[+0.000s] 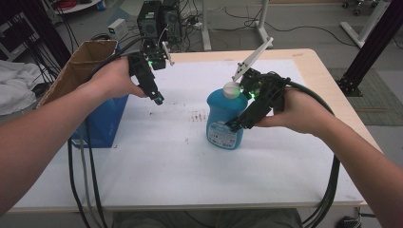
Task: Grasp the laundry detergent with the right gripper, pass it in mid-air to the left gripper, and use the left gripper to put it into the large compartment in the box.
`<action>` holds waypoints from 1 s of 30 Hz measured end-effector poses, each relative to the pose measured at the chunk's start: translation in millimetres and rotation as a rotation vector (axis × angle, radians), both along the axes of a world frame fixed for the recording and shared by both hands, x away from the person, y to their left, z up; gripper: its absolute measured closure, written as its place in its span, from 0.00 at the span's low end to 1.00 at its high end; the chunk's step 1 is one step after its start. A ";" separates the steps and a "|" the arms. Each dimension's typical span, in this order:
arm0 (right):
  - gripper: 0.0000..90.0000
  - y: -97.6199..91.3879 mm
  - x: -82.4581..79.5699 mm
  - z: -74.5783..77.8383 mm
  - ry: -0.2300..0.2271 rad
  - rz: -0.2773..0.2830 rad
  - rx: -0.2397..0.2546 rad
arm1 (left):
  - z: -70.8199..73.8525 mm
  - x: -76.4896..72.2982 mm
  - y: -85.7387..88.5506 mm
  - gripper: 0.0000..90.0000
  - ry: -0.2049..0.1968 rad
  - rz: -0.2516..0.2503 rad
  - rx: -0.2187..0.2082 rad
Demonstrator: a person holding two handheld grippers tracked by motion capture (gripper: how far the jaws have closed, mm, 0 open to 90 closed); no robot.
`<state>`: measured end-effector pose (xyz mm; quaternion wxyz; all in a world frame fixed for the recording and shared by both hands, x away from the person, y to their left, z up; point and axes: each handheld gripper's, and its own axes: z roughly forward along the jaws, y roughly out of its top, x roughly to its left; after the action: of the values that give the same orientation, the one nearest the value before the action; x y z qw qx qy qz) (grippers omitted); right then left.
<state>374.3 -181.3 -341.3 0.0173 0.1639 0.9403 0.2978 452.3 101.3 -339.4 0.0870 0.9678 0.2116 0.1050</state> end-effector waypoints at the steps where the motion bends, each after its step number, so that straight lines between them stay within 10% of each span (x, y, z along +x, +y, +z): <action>1: 0.16 0.2 0.1 -0.3 0.002 -0.001 0.002 | -0.2 0.0 0.2 0.18 0.000 0.003 -0.001; 30: 0.20 2.6 -3.9 -4.2 -0.025 -0.016 0.025 | -0.1 -0.9 -1.2 0.18 0.002 0.003 0.003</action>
<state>370.4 -178.7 -345.6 0.0296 0.1680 0.9347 0.3117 451.4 100.1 -339.5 0.0854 0.9677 0.2129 0.1046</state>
